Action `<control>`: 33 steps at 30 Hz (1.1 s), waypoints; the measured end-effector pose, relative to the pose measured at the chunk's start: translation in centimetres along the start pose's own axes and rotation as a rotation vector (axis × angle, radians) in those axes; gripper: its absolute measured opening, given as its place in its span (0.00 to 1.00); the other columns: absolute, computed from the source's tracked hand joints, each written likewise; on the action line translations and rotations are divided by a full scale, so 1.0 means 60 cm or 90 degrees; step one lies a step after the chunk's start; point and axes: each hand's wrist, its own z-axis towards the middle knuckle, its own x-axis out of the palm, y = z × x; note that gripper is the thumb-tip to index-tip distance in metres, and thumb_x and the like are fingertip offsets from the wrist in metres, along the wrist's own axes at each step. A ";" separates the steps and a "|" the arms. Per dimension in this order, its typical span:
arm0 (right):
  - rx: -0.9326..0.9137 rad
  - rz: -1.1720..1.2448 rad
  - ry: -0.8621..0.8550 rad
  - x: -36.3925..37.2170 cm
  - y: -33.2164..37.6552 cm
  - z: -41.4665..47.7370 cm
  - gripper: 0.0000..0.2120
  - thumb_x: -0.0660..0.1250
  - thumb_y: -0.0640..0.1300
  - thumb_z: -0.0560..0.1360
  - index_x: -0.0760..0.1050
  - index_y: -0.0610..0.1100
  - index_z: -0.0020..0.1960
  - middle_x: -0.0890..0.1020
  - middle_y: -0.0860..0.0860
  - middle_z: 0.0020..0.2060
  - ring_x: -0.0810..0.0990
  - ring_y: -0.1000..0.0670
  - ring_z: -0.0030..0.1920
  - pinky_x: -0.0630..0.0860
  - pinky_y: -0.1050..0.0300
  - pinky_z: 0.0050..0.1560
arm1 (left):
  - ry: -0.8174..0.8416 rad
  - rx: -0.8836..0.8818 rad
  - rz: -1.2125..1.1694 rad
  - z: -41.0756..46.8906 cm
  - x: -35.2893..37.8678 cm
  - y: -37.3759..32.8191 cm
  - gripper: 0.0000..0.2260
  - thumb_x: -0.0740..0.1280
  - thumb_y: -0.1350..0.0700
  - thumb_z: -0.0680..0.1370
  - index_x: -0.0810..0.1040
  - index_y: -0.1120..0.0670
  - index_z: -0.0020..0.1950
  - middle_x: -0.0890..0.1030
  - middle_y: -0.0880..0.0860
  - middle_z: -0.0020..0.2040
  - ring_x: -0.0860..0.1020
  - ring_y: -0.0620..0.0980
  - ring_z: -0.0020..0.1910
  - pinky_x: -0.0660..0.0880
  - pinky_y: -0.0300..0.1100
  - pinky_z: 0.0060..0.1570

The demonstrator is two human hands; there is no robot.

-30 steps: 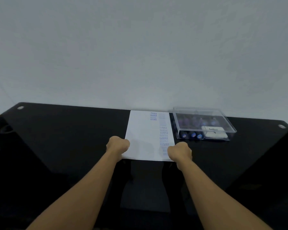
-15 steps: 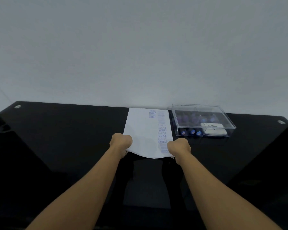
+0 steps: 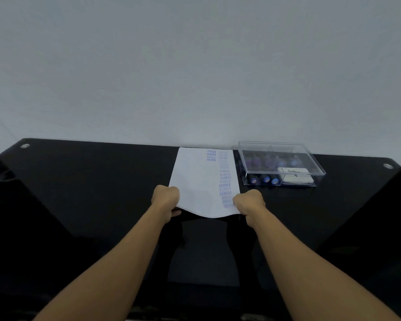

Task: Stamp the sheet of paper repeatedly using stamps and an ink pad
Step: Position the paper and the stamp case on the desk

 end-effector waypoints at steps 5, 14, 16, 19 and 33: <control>-0.061 -0.052 0.021 -0.009 -0.026 -0.021 0.08 0.61 0.35 0.74 0.78 0.39 0.49 0.83 0.46 0.45 0.82 0.46 0.42 0.75 0.57 0.33 | -0.031 0.062 0.075 -0.025 -0.028 0.034 0.09 0.59 0.66 0.76 0.76 0.56 0.48 0.80 0.52 0.50 0.80 0.52 0.46 0.81 0.47 0.38; -0.150 -0.143 0.027 -0.029 -0.088 -0.104 0.08 0.62 0.37 0.77 0.75 0.48 0.47 0.80 0.54 0.42 0.79 0.51 0.43 0.79 0.50 0.47 | 0.069 0.161 0.221 -0.087 -0.092 0.107 0.12 0.60 0.64 0.71 0.81 0.56 0.48 0.84 0.56 0.44 0.78 0.51 0.37 0.77 0.48 0.36; -0.158 -0.136 0.027 -0.036 -0.103 -0.123 0.08 0.62 0.37 0.77 0.75 0.49 0.47 0.80 0.55 0.42 0.80 0.51 0.43 0.79 0.50 0.48 | 0.113 0.183 0.260 -0.103 -0.106 0.119 0.12 0.63 0.64 0.72 0.82 0.51 0.47 0.84 0.50 0.39 0.77 0.48 0.35 0.75 0.44 0.36; -0.162 -0.108 0.024 -0.046 -0.126 -0.150 0.08 0.62 0.37 0.77 0.74 0.50 0.49 0.80 0.56 0.43 0.79 0.53 0.42 0.78 0.52 0.45 | 0.162 0.218 0.297 -0.129 -0.121 0.126 0.14 0.65 0.64 0.74 0.82 0.47 0.52 0.84 0.45 0.40 0.77 0.44 0.34 0.73 0.38 0.34; -0.167 -0.081 0.023 -0.079 -0.183 -0.225 0.06 0.63 0.37 0.77 0.77 0.44 0.50 0.82 0.52 0.44 0.80 0.54 0.41 0.77 0.58 0.40 | 0.234 0.295 0.420 -0.195 -0.154 0.176 0.15 0.74 0.54 0.72 0.79 0.46 0.58 0.84 0.43 0.49 0.82 0.41 0.45 0.75 0.33 0.42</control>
